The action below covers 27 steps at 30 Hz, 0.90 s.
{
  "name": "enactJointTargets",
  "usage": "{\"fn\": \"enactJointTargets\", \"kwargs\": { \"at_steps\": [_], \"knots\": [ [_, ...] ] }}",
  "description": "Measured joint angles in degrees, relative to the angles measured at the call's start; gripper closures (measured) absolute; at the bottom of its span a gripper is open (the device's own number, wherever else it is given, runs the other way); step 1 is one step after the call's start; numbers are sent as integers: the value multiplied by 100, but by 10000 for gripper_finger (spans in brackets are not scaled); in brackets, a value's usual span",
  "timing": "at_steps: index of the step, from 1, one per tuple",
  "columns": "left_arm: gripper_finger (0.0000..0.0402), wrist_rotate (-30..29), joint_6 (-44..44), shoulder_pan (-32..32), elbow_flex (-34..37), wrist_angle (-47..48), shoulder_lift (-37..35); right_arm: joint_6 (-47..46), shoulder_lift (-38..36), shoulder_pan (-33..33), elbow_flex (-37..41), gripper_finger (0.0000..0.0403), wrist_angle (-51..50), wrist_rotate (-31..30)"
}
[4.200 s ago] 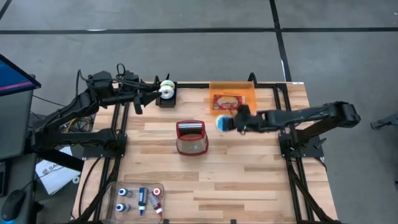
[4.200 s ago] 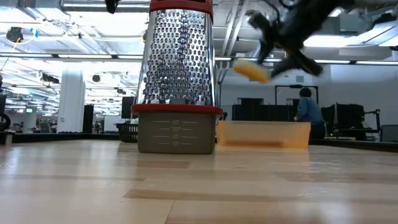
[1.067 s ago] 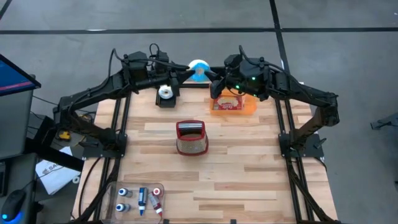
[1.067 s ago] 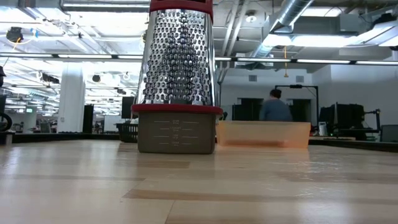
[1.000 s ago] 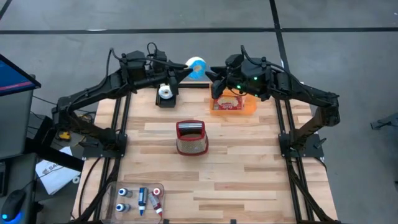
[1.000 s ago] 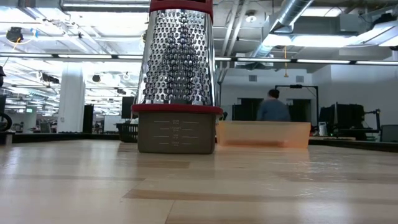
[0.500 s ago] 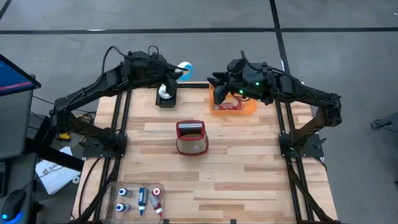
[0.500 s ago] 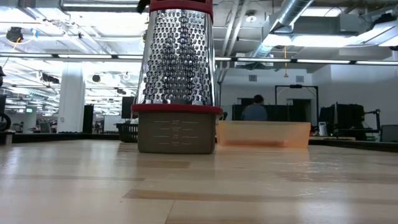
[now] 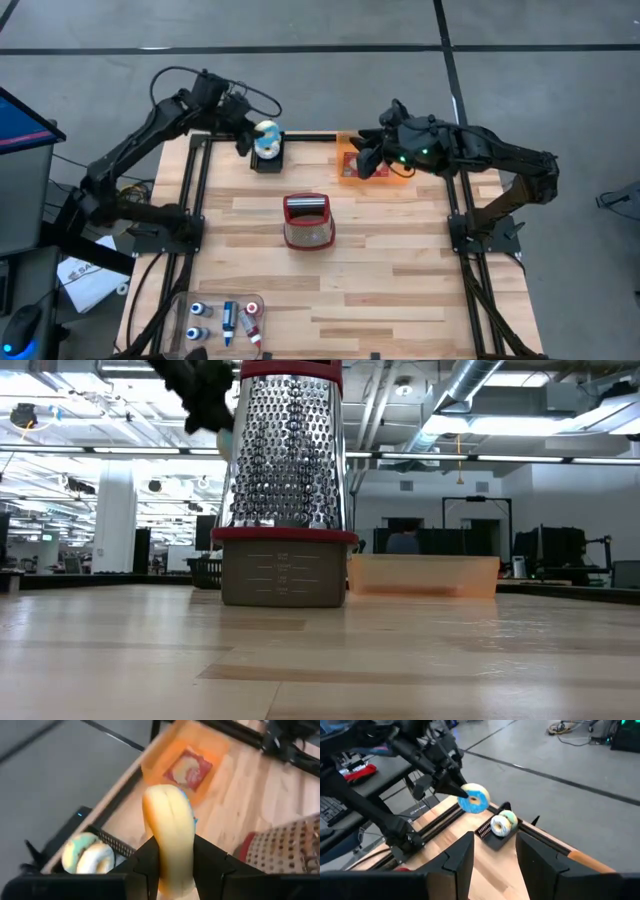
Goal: Pick & Place Food Item
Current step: Put the blue donut into the black bin
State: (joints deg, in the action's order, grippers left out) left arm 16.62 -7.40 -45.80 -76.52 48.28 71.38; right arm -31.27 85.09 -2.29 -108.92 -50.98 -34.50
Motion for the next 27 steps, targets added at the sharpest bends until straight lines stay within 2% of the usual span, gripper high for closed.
{"fn": "enactJointTargets", "kwargs": {
  "at_steps": [2, 9, 17, 27],
  "knots": [
    [312, 413, -293, -296, 94, 118, 183, -141, -10, -46, 0, 264, -105, -42],
    [299, 1128, -1408, -1023, 187, 631, 1146, -508, -8, -152, 0, 264, -280, -48],
    [273, 1097, -1951, -1219, 189, 638, 2266, -914, -8, -353, 0, 264, -499, -209],
    [284, 745, -2081, -1189, 184, 370, 2725, -1380, -8, -688, 2, 264, -920, -654]
  ]
}}
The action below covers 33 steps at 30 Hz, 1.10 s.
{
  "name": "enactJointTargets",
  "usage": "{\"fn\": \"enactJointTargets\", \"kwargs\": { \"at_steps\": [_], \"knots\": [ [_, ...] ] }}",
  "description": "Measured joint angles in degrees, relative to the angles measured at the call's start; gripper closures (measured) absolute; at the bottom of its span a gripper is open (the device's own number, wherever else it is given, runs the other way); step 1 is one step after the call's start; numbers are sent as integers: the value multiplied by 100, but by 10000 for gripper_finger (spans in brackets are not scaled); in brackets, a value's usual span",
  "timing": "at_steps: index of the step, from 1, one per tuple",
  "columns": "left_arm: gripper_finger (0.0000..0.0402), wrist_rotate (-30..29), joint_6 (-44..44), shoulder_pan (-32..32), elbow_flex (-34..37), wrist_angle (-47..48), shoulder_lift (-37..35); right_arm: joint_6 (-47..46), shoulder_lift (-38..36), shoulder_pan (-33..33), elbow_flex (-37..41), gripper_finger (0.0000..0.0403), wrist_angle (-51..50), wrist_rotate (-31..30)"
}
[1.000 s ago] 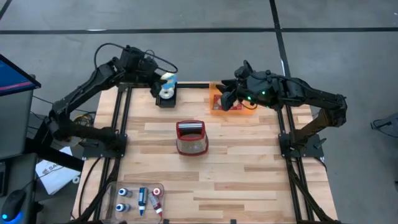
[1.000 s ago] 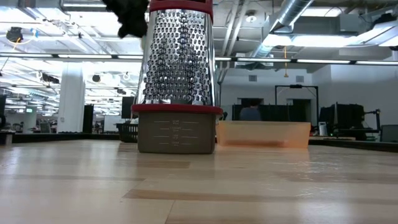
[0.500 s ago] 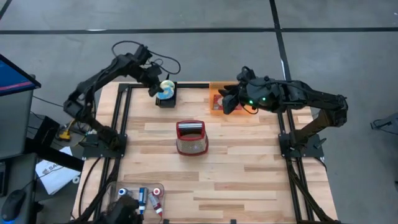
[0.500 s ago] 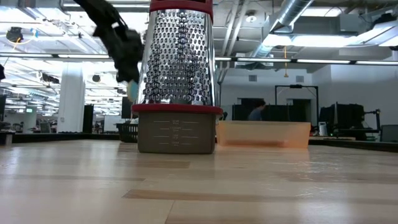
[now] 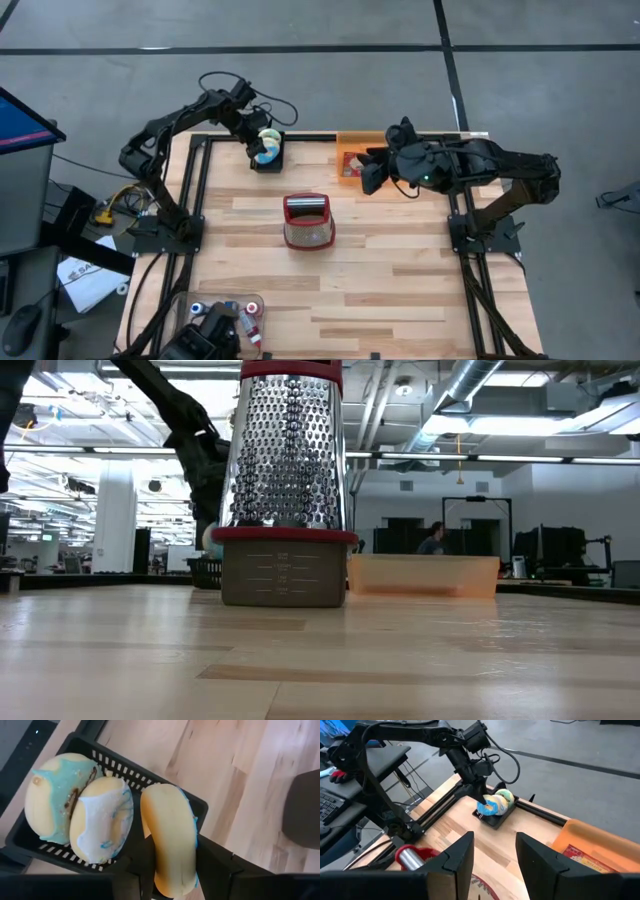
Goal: Pick & Place Food Item
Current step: Put the blue donut into the black bin, then return to Home Position
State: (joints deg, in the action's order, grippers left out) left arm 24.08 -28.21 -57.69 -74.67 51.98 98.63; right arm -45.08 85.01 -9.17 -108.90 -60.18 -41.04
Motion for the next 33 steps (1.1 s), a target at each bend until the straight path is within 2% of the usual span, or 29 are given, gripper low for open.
{"fn": "enactJointTargets", "kwargs": {
  "at_steps": [11, 27, 33],
  "knots": [
    [280, -77, -2, 74, 55, 49, 50, -112, 4, -138, 2, 264, -70, -149],
    [230, -160, 14, 83, 55, 110, 48, -149, 4, -175, 2, 264, -75, -146],
    [225, -314, 16, 83, 55, 116, -68, -151, 4, -175, 4, 264, -75, -146]
  ]
}}
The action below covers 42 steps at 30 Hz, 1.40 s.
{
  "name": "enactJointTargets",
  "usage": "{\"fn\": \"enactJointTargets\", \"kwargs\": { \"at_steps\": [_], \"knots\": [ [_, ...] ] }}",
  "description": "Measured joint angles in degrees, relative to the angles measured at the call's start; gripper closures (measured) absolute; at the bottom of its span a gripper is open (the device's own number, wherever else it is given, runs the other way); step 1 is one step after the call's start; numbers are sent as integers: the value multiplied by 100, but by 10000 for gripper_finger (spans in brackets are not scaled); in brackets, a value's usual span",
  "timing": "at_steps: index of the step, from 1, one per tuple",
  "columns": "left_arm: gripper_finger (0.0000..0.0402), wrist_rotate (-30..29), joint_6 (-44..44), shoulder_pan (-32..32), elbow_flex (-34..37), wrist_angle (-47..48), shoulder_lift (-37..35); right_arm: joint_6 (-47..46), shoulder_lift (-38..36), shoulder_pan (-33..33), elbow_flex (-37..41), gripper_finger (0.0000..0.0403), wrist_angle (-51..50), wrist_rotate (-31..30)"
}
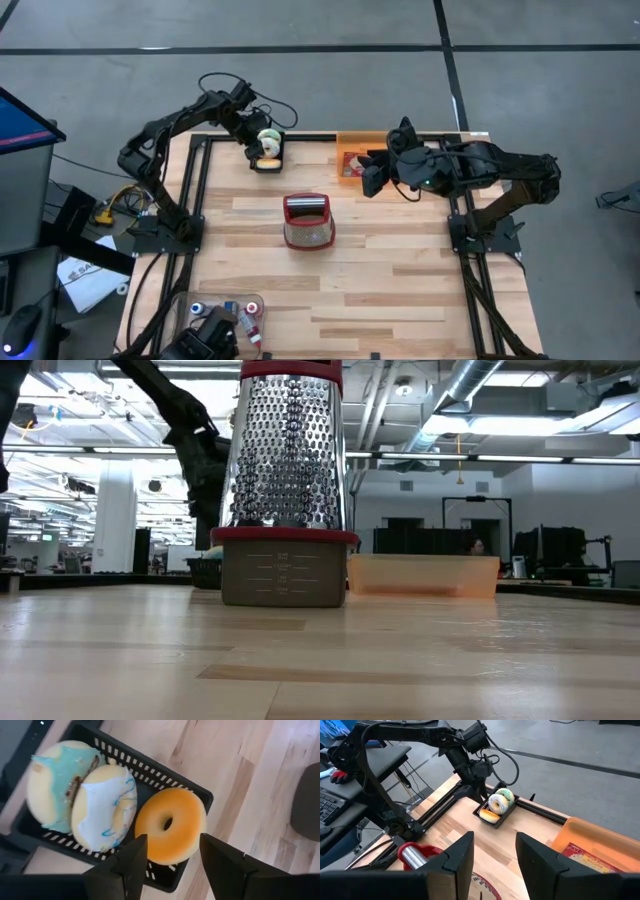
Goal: Pick & Place Food Item
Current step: Return to Home Position
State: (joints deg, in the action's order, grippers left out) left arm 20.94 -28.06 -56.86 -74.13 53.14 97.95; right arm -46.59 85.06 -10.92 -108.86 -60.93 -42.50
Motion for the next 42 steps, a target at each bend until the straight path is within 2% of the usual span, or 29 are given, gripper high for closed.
{"fn": "enactJointTargets", "kwargs": {
  "at_steps": [8, 13, 15, 17, 20, 24, 26, 28, 30, 32, 34, 37, 40, 42],
  "knots": [
    [248, -45, 3, 135, 0, 295, -549, 0, 0, 4, 0, 264, 0, -8],
    [280, 44, 167, 582, -4, 945, -835, -104, 0, -7, 0, 264, -70, -92],
    [295, 469, 380, 805, 13, 1179, -1026, -191, 0, -32, 0, 264, -222, -115],
    [310, 1249, 602, 1008, 169, 1135, -1358, -297, 0, -71, 36, 264, -417, -183],
    [329, 2111, 1284, 1264, 660, 441, -2190, -548, 11, -228, 109, 264, -731, -436],
    [345, 2160, 2884, 1583, 1921, -1590, -3828, -1037, 2, -443, 107, 264, -1250, -710],
    [348, 1760, 3710, 1858, 2721, -2884, -4797, -1293, 4, -510, 107, 264, -1460, -715],
    [346, 1051, 4399, 2368, 3486, -3964, -5619, -1474, 4, -552, 107, 264, -1549, -765],
    [340, 138, 4965, 3107, 4119, -4996, -6116, -1550, 4, -616, 107, 264, -1514, -855],
    [332, -851, 5103, 3955, 4556, -5678, -6298, -1586, 4, -671, 107, 264, -1473, -879],
    [326, -1715, 4936, 4758, 4740, -5636, -6311, -1602, 4, -675, 105, 264, -1457, -817],
    [324, -2654, 4593, 5578, 4780, -5154, -6440, -1604, 4, -617, 105, 264, -1329, -573],
    [325, -3186, 4233, 5955, 4769, -4880, -6781, -1604, 4, -577, 105, 264, -1189, -407],
    [325, -3263, 4116, 5984, 4769, -4492, -7118, -1624, 4, -585, 105, 264, -1142, -358]
  ]
}}
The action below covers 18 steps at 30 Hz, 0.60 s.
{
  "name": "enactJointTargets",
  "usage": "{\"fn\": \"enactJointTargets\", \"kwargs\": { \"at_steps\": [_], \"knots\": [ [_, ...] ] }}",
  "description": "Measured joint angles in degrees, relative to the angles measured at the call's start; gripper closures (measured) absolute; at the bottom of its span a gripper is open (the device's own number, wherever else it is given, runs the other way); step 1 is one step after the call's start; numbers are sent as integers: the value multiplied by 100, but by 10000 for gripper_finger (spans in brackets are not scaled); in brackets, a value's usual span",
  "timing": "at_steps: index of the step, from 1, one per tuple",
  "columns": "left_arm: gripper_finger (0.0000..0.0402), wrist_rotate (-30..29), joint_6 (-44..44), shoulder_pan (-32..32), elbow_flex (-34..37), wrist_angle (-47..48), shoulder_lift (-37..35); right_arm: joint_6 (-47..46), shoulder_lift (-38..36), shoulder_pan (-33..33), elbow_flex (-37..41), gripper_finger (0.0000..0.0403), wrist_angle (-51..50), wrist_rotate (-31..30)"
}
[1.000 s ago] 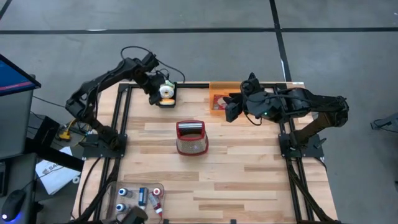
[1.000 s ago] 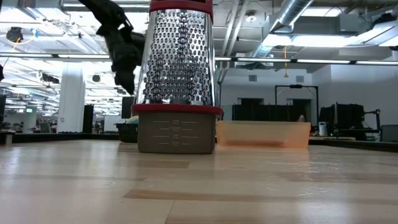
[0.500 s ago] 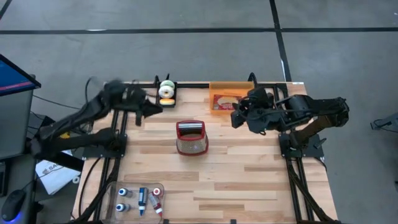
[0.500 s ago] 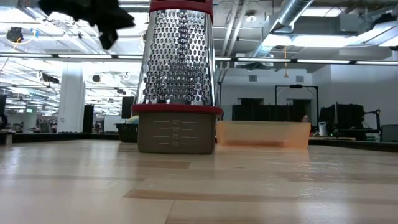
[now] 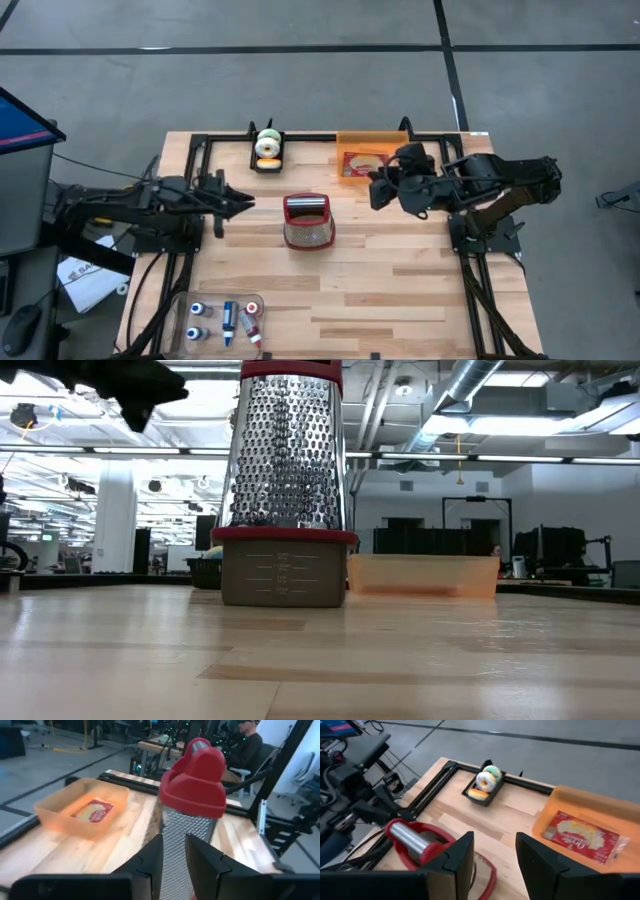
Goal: Pick & Place Food Item
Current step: Return to Home Position
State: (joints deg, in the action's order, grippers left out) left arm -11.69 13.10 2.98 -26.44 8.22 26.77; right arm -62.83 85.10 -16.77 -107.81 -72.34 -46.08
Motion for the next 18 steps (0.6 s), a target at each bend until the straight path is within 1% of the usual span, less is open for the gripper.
{"fn": "enactJointTargets", "kwargs": {
  "at_steps": [3, 7, 9, 14, 16, 18],
  "knots": [
    [325, -5, -124, -100, -2, 598, -485, -81, 0, -59, 0, 264, 36, 4],
    [325, 228, -212, -354, 11, 1087, -1003, -81, 0, -146, -2, 264, 197, -42],
    [325, 356, -151, -417, 187, 1009, -1283, -85, 0, -162, -2, 264, 247, -47],
    [325, 614, 198, -419, 1035, 564, -2131, -80, 0, -187, -2, 264, 410, -49],
    [325, 615, 218, -417, 1295, 359, -2435, -80, 0, -204, -2, 264, 438, -47],
    [325, 615, 216, -416, 1496, 382, -2676, -80, 0, -211, -2, 264, 418, -13]
  ]
}}
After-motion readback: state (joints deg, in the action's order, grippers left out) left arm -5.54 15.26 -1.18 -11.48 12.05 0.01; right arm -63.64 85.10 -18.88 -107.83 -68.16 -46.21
